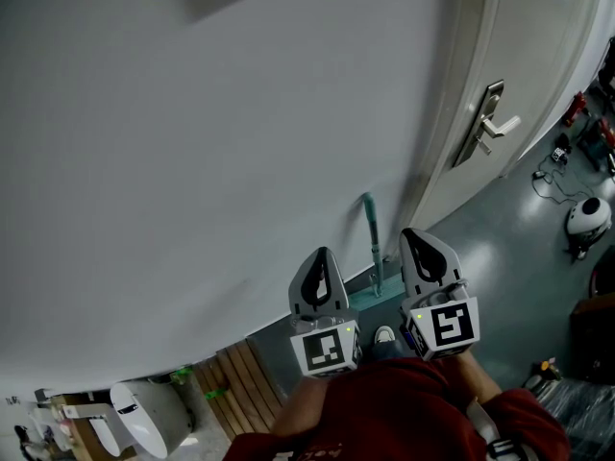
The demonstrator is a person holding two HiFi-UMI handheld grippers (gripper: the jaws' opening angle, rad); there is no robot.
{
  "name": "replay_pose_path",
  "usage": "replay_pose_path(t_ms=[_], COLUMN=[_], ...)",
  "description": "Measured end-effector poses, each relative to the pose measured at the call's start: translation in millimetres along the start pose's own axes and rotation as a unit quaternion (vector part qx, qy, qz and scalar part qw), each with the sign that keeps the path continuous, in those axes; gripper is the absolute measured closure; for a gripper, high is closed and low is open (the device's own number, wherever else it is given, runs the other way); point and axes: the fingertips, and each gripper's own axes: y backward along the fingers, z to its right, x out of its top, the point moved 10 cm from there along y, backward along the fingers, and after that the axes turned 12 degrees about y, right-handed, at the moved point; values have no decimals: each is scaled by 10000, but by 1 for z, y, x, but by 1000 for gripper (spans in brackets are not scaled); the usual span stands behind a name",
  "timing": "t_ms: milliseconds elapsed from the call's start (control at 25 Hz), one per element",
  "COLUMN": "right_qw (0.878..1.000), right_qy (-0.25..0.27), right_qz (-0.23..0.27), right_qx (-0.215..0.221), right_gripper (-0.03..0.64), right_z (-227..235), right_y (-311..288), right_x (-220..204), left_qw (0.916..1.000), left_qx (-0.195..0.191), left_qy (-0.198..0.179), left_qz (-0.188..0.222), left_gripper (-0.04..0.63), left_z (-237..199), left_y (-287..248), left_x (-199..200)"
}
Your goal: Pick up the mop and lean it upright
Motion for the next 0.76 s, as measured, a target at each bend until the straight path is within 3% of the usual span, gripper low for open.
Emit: replay_pose_path(t_ms=[760], right_qw=[9999], right_qy=[64], right_qz=[-37], right_qx=[-146], right_gripper=[598], right_z=[10], right_y=[2], right_x=[-7], left_qw=[9999], left_qx=[-112], left_qy=[-116], left_qz=[-62], left_gripper=[583], left_z=[2], left_y=[-4], left_x=[-2])
